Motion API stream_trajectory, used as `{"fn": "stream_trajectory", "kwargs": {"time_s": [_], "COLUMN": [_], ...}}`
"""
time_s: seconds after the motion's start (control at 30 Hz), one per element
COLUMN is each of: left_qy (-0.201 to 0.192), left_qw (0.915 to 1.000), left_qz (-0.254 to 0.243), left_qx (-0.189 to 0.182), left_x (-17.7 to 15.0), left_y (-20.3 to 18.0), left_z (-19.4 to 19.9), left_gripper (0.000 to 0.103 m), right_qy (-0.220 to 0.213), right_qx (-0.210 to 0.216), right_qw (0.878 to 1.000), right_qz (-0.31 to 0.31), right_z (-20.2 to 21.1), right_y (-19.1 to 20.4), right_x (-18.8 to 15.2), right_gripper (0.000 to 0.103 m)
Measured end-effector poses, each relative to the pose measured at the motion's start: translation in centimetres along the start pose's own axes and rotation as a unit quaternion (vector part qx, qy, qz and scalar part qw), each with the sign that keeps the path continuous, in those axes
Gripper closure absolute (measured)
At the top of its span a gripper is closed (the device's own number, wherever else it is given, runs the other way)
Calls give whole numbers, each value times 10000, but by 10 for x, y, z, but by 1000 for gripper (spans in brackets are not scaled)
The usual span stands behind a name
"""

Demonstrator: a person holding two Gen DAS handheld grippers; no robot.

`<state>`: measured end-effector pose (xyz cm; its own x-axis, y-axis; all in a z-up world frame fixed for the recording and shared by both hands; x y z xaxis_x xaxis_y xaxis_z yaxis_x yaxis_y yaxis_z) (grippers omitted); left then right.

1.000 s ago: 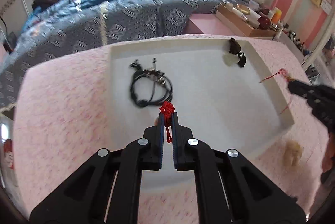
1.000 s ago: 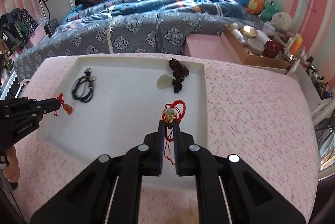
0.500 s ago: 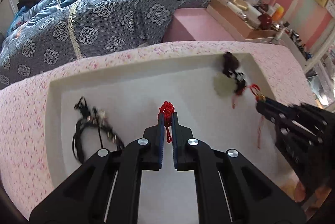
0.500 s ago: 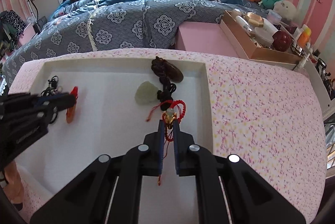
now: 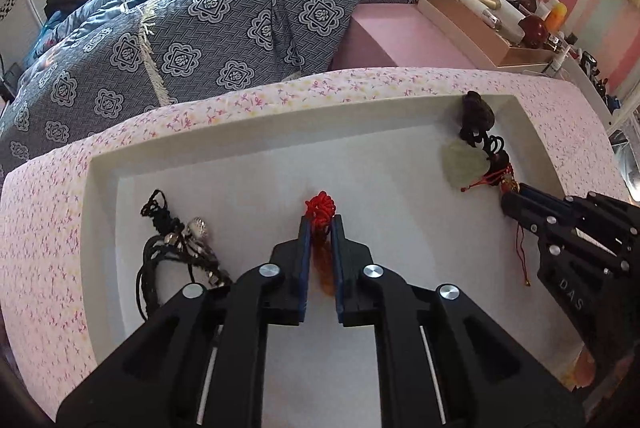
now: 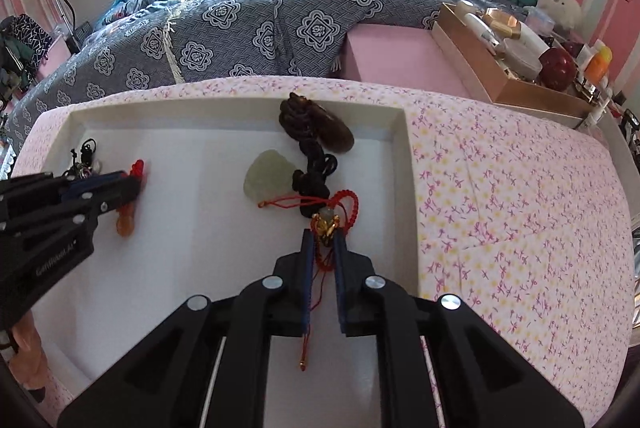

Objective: Organize jewelry
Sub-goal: 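Carry the red charm in the left tool while the right tool carries the red pendant over the tray, then open both tools to drop the red charm and red pendant into the tray, then move both open tools back toward the black scrunchie and cream flower scrunchie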

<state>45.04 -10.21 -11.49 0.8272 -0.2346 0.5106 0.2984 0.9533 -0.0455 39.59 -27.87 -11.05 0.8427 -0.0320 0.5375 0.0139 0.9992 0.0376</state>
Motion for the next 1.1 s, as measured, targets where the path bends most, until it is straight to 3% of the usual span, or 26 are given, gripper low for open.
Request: {"fn": "stream_trajectory", "kwargs": {"time_s": [0.1,0.17,0.2,0.23,0.37,0.43,0.53,0.77,0.83,1.1], "left_qy": [-19,-71,-131,-187,-399,-535,-802,-1103,-1192,-1288], "left_qw": [10000,9999,9999,9998,9990,9982,9959,9929,9915,9907], "left_qz": [-28,-45,-50,-57,-68,-107,-173,-90,-44,39], "left_qx": [31,58,61,81,168,246,385,446,527,444], "left_x": [-3,-4,-4,-5,-13,-20,-37,-92,-108,-161], "left_y": [-1,-2,-3,-3,2,6,12,25,27,22], "left_z": [9,17,23,30,64,82,116,178,193,217], "left_gripper": [93,87,81,75,68,51,37,21,13,3], "right_qy": [4,-8,-43,-105,-227,-379,-538,-704,-718,-713], "right_qx": [80,97,93,66,167,200,194,65,58,12], "right_qw": [10000,9999,9999,9999,9996,9991,9982,9972,9972,9974], "right_qz": [-49,-48,-34,-7,-45,47,154,235,189,52], "right_z": [0,2,4,7,28,51,82,158,172,193], "right_y": [-1,-1,-1,0,1,3,3,-7,-13,-26], "right_x": [1,1,2,2,3,2,-5,-52,-69,-129], "right_gripper": [92,82,71,68,69,68,68,67,61,54]}}
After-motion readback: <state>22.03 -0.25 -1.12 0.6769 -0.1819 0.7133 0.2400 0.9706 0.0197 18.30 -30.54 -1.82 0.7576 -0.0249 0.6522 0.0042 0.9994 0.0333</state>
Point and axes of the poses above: each gripper's, at about its wrist camera, not at the fingertips, and z roughly against the way its jaws point, y to its left, x to its top, the point moved 6 cm from there along -z, roughly the way its jaws point, and after that the axes turned 4 degrees about -y, right-handed, at the moved point
